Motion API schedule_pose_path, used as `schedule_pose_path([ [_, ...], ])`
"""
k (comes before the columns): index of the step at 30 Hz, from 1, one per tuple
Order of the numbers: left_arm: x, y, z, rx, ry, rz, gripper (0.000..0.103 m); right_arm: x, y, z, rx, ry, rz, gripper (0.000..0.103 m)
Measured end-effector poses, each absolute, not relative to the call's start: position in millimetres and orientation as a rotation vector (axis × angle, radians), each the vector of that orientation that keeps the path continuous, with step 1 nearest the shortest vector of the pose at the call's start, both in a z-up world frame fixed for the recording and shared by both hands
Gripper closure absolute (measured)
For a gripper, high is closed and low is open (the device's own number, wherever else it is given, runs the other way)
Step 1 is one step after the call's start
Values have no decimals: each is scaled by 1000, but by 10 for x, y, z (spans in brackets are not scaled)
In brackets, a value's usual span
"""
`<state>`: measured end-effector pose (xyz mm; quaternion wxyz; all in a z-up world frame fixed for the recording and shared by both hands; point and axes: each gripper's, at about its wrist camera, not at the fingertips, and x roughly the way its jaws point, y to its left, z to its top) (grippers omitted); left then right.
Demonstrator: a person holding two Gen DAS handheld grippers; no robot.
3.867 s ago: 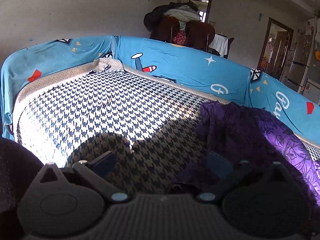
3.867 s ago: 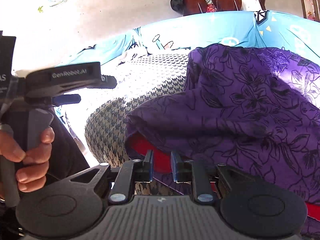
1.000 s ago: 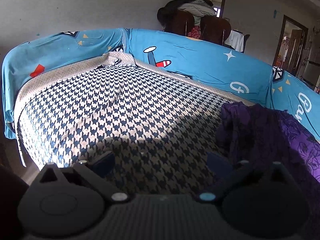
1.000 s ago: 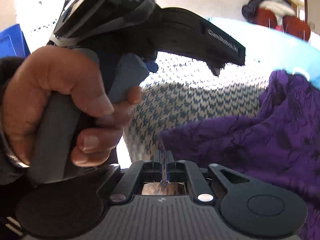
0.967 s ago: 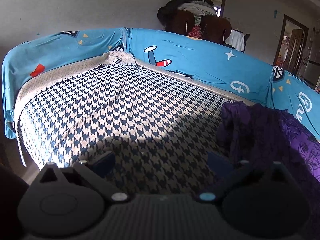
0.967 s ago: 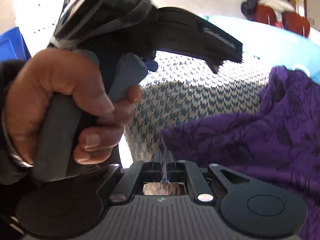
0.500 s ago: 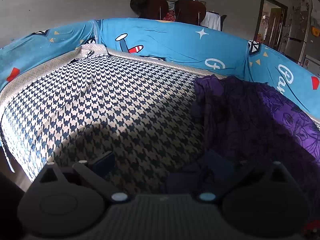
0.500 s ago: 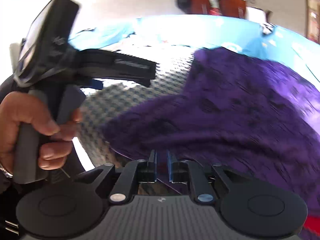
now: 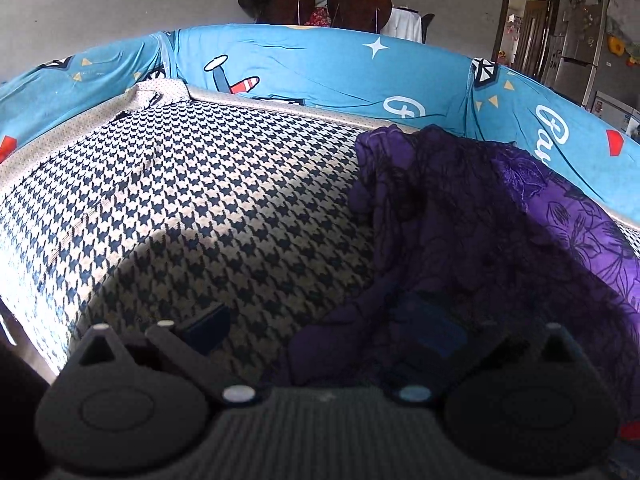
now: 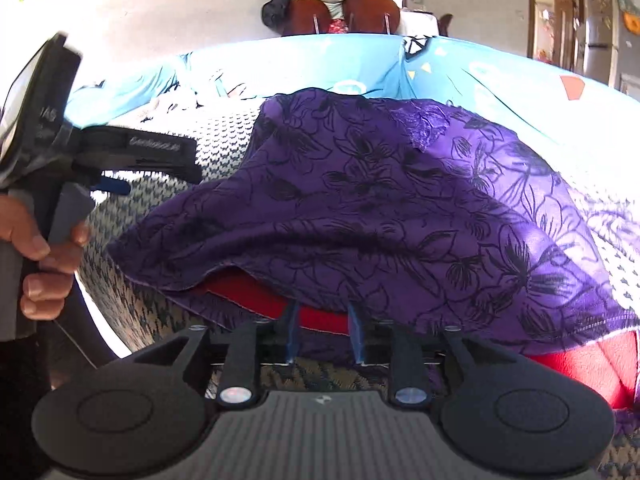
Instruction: Fold clothes
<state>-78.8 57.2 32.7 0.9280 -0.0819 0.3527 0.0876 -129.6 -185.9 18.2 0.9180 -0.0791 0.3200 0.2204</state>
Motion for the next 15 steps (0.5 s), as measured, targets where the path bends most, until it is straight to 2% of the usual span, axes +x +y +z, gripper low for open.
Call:
schedule_pose_path([
  [7, -778, 535, 279, -144, 744, 172, 0, -1315, -1739, 137, -231, 628, 487, 67],
  [9, -778, 541, 271, -146, 749, 171, 0, -1280, -1680, 85, -254, 637, 504, 62],
  [15, -766, 561, 257, -155, 761, 165, 0, -1181, -1528, -27, -305, 626, 500, 62],
])
